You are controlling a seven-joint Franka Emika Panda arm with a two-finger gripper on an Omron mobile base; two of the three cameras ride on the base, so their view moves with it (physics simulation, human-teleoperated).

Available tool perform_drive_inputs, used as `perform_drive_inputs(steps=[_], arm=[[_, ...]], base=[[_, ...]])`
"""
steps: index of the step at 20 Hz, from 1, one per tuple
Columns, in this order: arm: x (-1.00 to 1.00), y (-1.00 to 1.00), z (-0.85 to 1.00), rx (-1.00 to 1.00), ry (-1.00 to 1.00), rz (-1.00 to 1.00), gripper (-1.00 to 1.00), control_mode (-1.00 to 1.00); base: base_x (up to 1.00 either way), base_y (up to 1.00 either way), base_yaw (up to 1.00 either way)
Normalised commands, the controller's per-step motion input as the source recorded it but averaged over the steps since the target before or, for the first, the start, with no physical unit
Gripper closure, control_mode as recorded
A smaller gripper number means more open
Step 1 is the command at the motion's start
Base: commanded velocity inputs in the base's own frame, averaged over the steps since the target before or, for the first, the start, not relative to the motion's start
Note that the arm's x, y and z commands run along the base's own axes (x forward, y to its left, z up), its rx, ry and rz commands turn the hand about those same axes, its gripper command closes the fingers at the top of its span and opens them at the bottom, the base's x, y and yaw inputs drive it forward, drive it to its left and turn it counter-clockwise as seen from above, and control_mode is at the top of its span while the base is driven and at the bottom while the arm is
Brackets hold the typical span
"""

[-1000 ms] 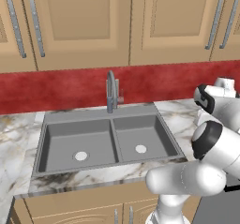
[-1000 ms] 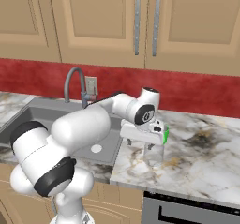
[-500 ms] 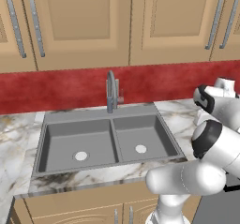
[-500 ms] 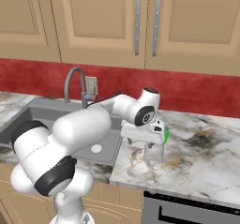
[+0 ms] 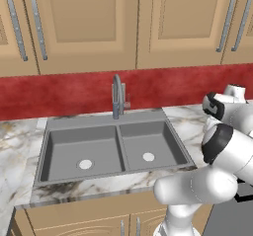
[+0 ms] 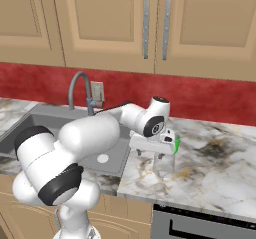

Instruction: Place the glass cup in the left basin and the mug in the right basin of the sink.

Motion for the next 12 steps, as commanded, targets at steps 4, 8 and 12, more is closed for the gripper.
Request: perform_drive_inputs(steps=[4,8,12], arm=[[0.16,-0.02,-0.07,0.00,0.00,0.01,-1.00,-1.00],[0.13,-0.03,-0.08,0.00,0.00,0.01,-1.00,-1.00],[0.10,-0.03,-0.10,0.00,0.00,0.00,-1.00,-1.00]], base=[[0.00,0.00,0.00],[0.00,0.00,0.00],[0.00,0.00,0.00]])
